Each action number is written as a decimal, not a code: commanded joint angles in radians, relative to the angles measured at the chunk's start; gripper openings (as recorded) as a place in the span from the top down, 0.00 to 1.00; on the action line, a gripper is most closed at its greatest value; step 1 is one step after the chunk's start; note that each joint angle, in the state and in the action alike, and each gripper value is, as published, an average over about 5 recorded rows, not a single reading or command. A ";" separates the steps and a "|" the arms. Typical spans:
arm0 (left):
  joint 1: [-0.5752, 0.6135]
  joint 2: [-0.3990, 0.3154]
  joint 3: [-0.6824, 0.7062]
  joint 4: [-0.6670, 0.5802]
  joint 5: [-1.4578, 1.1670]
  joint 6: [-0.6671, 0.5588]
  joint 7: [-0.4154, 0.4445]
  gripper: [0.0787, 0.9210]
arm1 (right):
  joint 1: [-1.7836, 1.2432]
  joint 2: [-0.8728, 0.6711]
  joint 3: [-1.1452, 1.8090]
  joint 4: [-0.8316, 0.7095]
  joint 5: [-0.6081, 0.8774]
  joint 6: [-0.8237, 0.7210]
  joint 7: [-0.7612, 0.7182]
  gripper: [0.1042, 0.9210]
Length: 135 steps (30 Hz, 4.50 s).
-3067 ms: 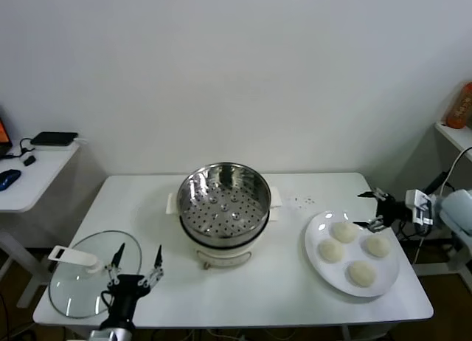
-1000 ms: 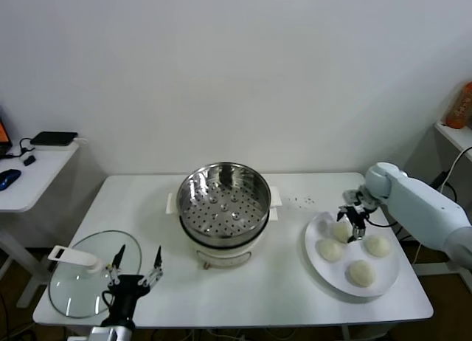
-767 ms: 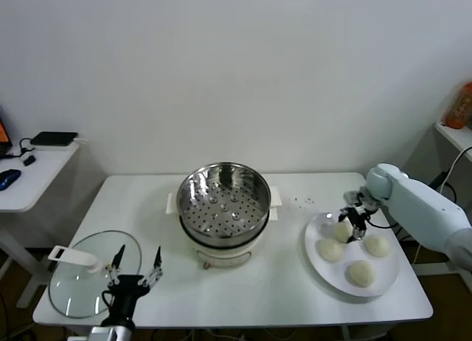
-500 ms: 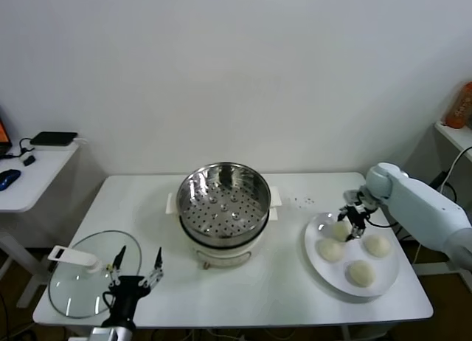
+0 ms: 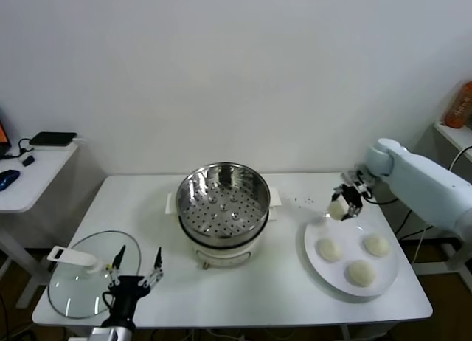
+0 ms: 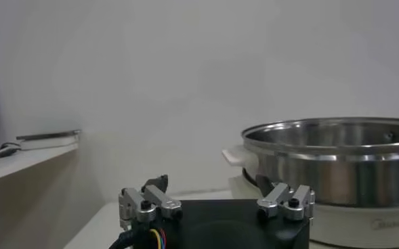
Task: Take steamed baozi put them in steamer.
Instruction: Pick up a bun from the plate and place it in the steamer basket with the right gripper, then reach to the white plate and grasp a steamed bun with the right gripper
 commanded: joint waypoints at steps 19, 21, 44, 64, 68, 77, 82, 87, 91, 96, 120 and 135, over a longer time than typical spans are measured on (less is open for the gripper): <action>0.017 0.003 -0.025 -0.022 -0.023 -0.004 0.001 0.12 | 0.203 0.477 -0.038 0.167 -0.295 0.288 0.000 0.29; 0.021 0.007 -0.027 -0.024 -0.027 -0.004 0.003 0.12 | 0.174 0.510 -0.033 0.128 -0.315 0.291 0.003 0.30; 0.049 0.010 -0.047 -0.001 -0.043 -0.030 0.006 0.12 | -0.034 0.665 0.113 -0.170 -0.630 0.400 0.034 0.30; 0.050 0.008 -0.046 0.010 -0.044 -0.036 0.004 0.12 | -0.081 0.690 0.132 -0.199 -0.666 0.415 0.049 0.24; 0.050 0.008 -0.047 0.010 -0.044 -0.037 0.004 0.12 | -0.082 0.692 0.139 -0.199 -0.673 0.428 0.057 0.14; 0.052 0.006 -0.046 0.008 -0.044 -0.038 0.002 0.12 | -0.037 0.650 0.139 -0.162 -0.608 0.441 0.023 0.12; 0.052 0.005 -0.046 0.008 -0.043 -0.037 0.002 0.12 | 0.047 0.565 0.074 -0.070 -0.434 0.409 -0.010 0.12; 0.049 0.003 -0.042 0.006 -0.042 -0.033 0.001 0.12 | 0.180 0.431 -0.039 0.082 -0.190 0.316 -0.040 0.12; 0.045 0.002 -0.039 0.004 -0.038 -0.029 0.001 0.12 | 0.287 0.294 -0.129 0.178 -0.011 0.166 -0.040 0.12; 0.040 0.003 -0.030 -0.002 -0.029 -0.022 0.001 0.12 | 0.369 0.136 -0.221 0.214 0.211 -0.018 -0.033 0.12; 0.032 -0.004 0.006 0.008 -0.012 -0.028 0.001 0.12 | -0.082 -0.377 -0.138 0.246 0.345 -0.384 0.056 0.12; 0.046 -0.003 -0.002 0.011 -0.012 -0.030 -0.002 0.12 | -0.253 -0.242 -0.053 0.210 0.347 -0.422 0.116 0.12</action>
